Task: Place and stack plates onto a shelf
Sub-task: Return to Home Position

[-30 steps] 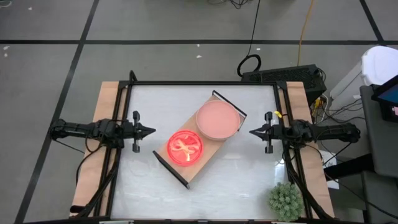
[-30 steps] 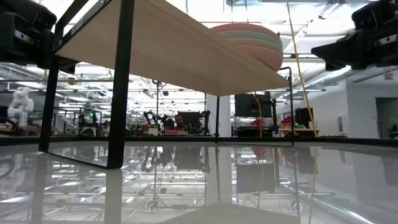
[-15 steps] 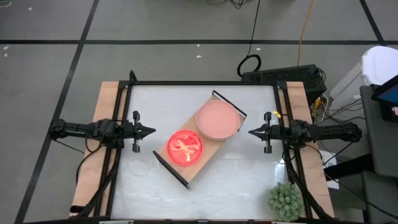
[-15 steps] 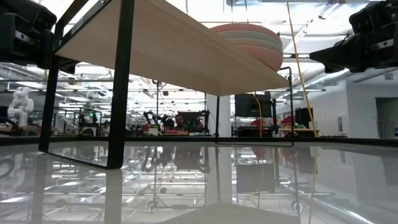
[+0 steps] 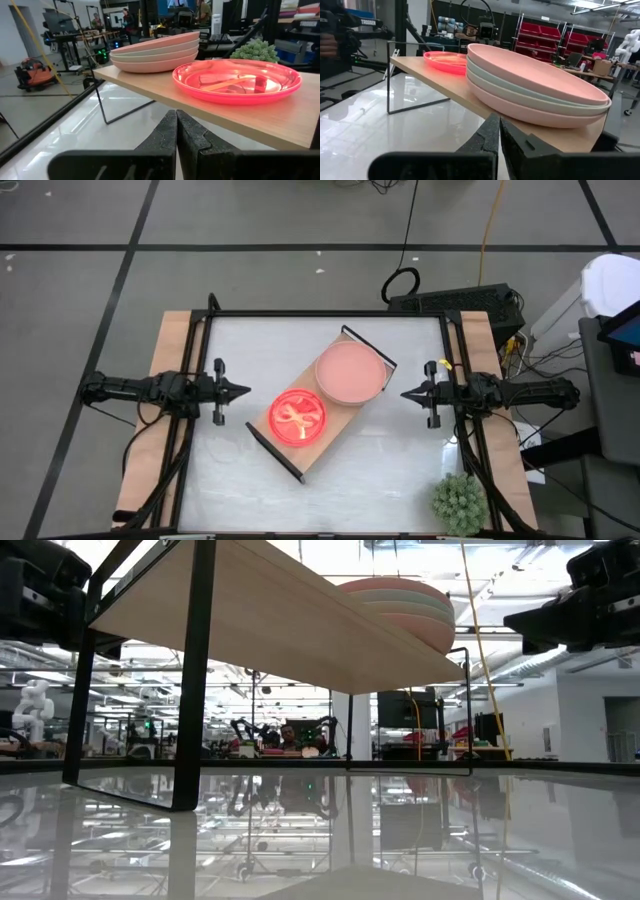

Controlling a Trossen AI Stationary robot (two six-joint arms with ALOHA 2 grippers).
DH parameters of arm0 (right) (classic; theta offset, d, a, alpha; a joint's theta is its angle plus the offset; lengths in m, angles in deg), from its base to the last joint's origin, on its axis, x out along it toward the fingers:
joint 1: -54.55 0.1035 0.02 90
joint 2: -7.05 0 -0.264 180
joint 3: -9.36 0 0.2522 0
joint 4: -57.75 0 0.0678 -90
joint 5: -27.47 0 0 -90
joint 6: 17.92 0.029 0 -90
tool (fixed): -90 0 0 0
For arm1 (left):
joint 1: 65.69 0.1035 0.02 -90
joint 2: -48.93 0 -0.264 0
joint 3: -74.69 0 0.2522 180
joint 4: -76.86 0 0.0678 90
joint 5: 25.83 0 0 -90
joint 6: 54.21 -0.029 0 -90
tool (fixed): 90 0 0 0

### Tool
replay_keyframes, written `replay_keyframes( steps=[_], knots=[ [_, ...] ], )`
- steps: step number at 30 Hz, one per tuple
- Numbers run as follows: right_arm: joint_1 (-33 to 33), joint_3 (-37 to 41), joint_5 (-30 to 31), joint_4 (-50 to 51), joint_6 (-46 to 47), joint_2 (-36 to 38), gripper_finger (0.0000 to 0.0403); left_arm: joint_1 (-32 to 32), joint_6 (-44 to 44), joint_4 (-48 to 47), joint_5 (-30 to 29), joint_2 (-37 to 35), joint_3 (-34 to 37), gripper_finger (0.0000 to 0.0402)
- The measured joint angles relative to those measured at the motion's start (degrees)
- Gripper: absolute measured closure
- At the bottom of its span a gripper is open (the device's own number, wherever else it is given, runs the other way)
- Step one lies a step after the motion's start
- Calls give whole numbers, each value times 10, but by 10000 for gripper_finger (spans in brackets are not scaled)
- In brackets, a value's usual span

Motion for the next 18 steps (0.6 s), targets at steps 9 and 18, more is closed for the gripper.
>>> replay_keyframes(
  steps=[9,18],
  knots=[
    [1,0,-29,0,8,5,403,0,5,-2,14,0,0,400],
    [1,0,-27,0,0,8,403,0,-10,-2,10,-1,0,401]
  ],
)
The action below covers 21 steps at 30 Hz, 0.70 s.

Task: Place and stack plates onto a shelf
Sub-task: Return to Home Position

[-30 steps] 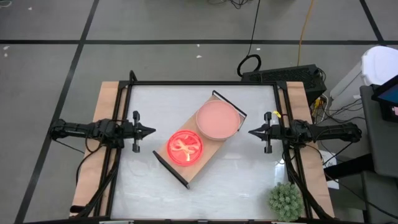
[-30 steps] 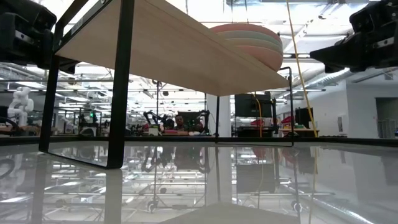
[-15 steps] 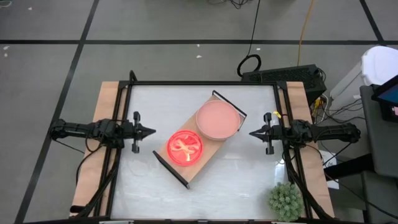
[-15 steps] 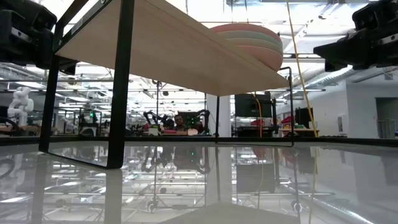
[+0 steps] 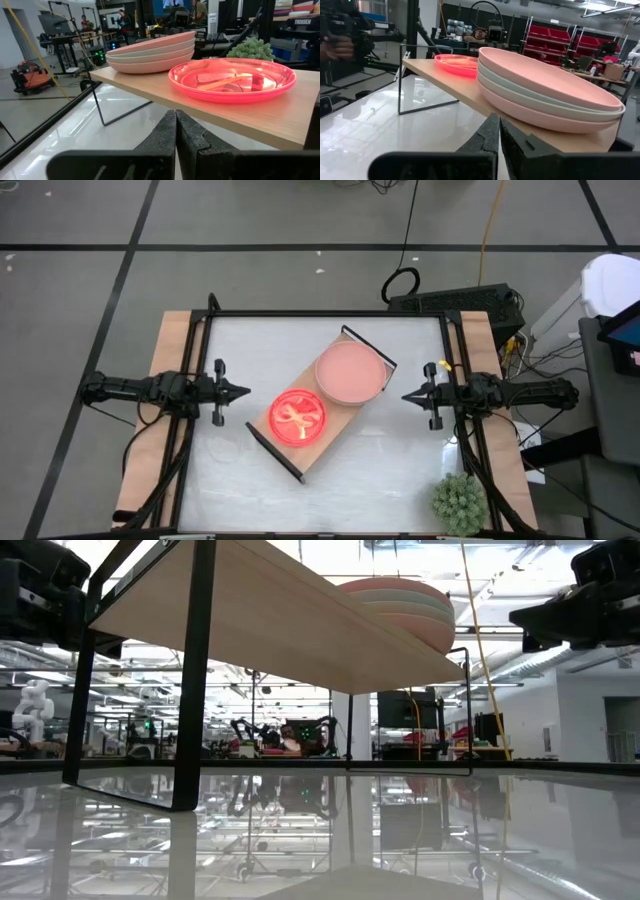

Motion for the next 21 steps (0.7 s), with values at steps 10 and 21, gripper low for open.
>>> replay_keyframes(
  steps=[10,21],
  knots=[
    [0,0,15,-1,-9,0,403,0,4,0,1,0,0,401],
    [0,0,16,-4,-9,0,403,0,-30,3,15,0,1,401]
  ],
)
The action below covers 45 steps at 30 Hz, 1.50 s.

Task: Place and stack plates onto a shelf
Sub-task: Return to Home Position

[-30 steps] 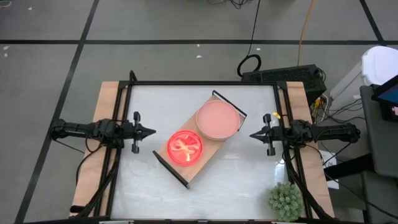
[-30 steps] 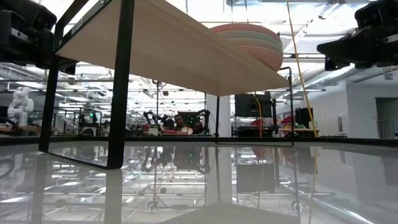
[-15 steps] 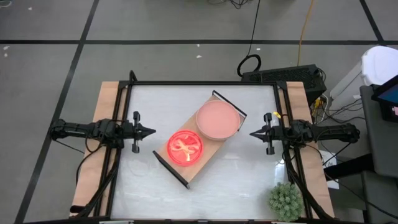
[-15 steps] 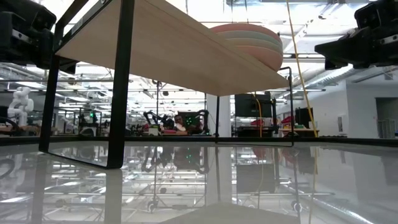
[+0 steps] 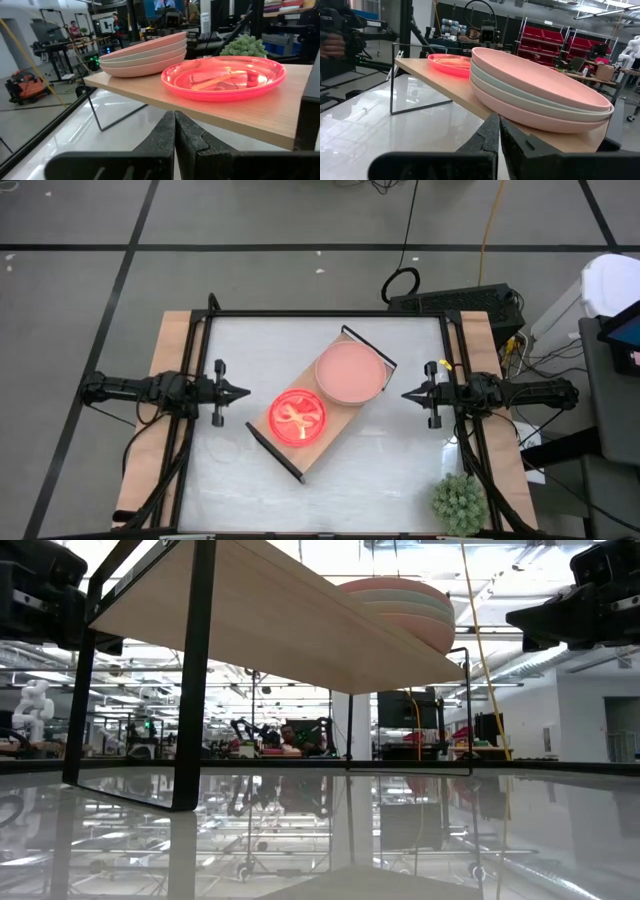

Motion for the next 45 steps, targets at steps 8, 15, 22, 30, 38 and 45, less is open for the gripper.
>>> replay_keyframes(
  steps=[8,15,22,30,38,45],
  knots=[
    [0,0,-1,0,0,0,403,0,17,-7,34,0,0,401],
    [0,0,-1,-1,0,0,403,0,29,-1,56,0,4,401],
    [0,0,-2,-1,0,0,403,0,45,22,75,2,14,401],
    [0,0,-2,-1,0,0,403,16,19,38,73,-12,15,401],
    [0,0,-2,-1,0,0,403,33,20,26,92,-12,14,401],
    [0,0,-2,-1,0,0,403,33,27,26,96,-9,14,396]
  ],
)
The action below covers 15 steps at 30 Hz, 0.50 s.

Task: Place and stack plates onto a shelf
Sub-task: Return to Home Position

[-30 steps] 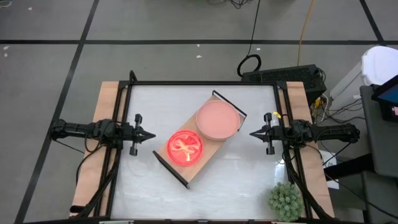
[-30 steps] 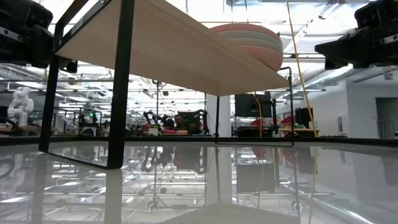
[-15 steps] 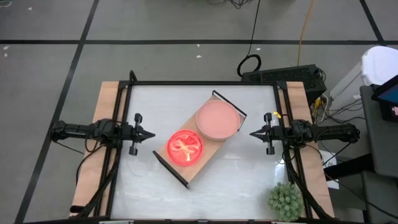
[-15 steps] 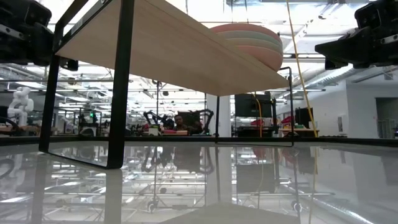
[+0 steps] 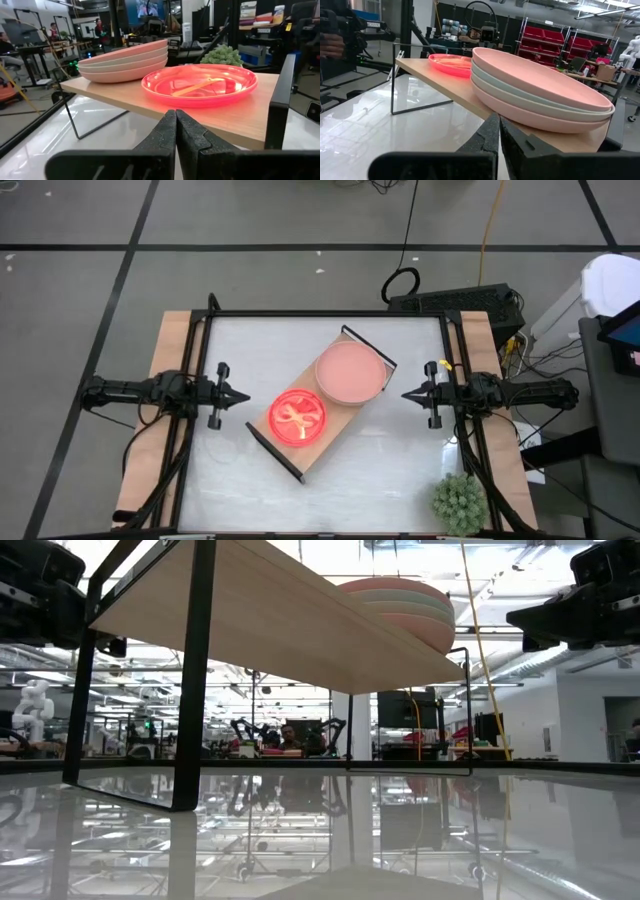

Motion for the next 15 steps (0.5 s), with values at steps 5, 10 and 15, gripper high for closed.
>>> replay_keyframes(
  steps=[5,10,15],
  knots=[
    [0,0,0,0,0,0,403,0,0,1,-5,0,0,393],
    [0,0,0,0,0,0,403,0,3,16,-7,0,0,391],
    [0,0,0,0,0,0,403,0,-1,23,-7,0,0,390]
  ],
)
